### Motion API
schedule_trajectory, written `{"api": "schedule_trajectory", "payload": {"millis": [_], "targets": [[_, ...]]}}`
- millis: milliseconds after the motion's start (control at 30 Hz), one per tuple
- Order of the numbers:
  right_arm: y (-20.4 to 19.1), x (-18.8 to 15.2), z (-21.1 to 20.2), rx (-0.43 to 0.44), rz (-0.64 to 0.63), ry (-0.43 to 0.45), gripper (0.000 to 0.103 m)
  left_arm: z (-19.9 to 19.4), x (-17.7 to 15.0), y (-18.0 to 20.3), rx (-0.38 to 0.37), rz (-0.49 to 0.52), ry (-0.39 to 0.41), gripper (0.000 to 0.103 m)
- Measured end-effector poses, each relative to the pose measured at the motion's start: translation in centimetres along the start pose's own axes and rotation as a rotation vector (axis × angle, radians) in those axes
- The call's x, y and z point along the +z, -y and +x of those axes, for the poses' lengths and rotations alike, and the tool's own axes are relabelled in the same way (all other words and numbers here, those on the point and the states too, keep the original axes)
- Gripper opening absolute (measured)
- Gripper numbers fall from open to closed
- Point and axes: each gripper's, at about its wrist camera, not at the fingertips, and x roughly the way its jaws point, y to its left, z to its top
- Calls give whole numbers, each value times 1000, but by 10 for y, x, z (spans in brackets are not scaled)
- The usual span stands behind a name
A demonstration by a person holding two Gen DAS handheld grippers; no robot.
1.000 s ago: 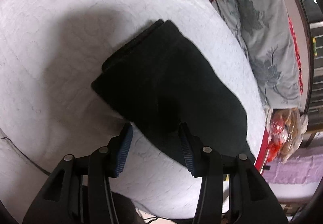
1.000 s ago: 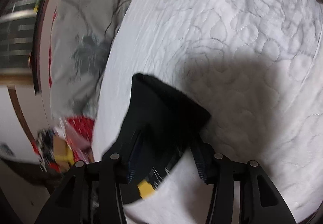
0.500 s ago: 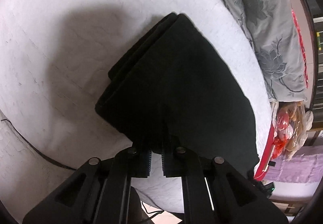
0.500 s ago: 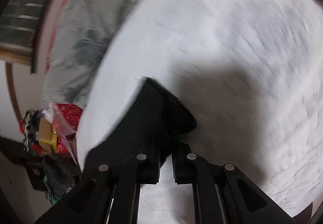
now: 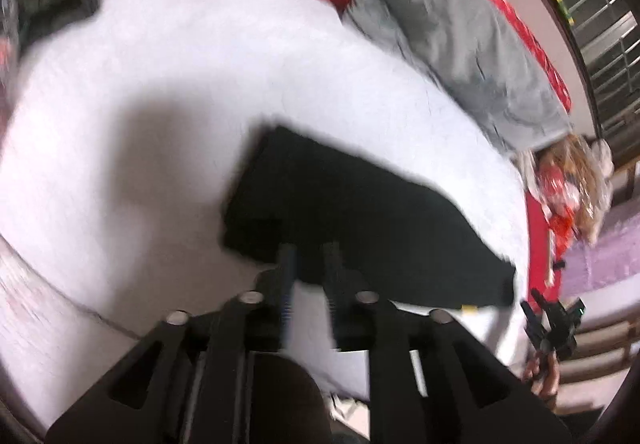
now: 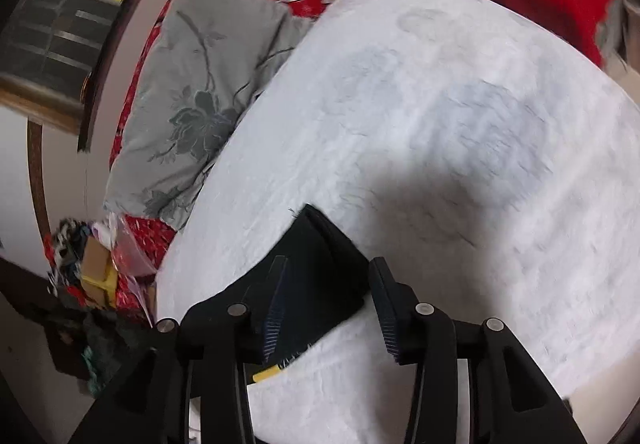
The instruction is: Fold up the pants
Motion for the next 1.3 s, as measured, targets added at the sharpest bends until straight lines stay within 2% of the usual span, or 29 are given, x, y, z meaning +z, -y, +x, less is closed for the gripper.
{"api": "schedule_trajectory", "payload": {"millis": [33, 100, 233, 333, 467, 600, 667, 700, 733, 767, 800, 867, 900, 967, 1033, 1167, 1200, 1233, 1300], "targets": [[-5, 2, 6, -2, -17, -9, 44, 1, 12, -2, 21, -8, 15, 32], [-14, 3, 18, -28, -60, -20, 44, 10, 35, -6, 53, -25, 16, 34], [-27, 6, 39, -57, -109, -37, 44, 38, 58, -8, 81, -35, -55, 34], [-29, 9, 48, -78, -137, -44, 44, 58, 63, -4, 89, -19, -103, 34], [-27, 13, 51, -91, -143, -47, 44, 67, 62, 0, 51, 3, -137, 34], [-29, 16, 58, -105, -163, -42, 44, 77, 62, 2, 27, 7, -151, 45], [-33, 16, 64, -130, -187, -48, 43, 81, 61, 3, 25, -1, -150, 45], [-35, 15, 68, -153, -210, -49, 40, 83, 60, 5, 40, 1, -145, 45], [-37, 15, 72, -170, -235, -51, 25, 85, 59, 7, 62, 2, -140, 41], [-41, 14, 76, -184, -267, -58, 9, 87, 59, 9, 85, 1, -130, 33], [-43, 14, 80, -205, -284, -64, 8, 87, 58, 9, 98, -2, -125, 21], [-49, 17, 79, -220, -292, -57, 6, 79, 56, 7, 65, -35, -102, 20], [-53, 21, 72, -190, -283, -25, 6, 71, 55, 6, 62, -42, -58, 20], [-58, 26, 63, -125, -271, 17, 5, 73, 56, 2, 129, -26, -44, 20], [-57, 29, 72, -177, -284, -2, 3, 83, 56, -6, 132, -61, -78, 20], [-43, 26, 87, -232, -247, -22, 4, 80, 56, -6, 140, -78, -67, 20], [-41, 25, 87, -229, -240, -17, 5, 79, 56, -5, 140, -74, -72, 20], [-41, 23, 86, -233, -240, -14, 11, 78, 56, -4, 135, -70, -82, 20], [-42, 21, 79, -234, -237, -16, 13, 70, 55, -7, 104, -85, -90, 21]]}}
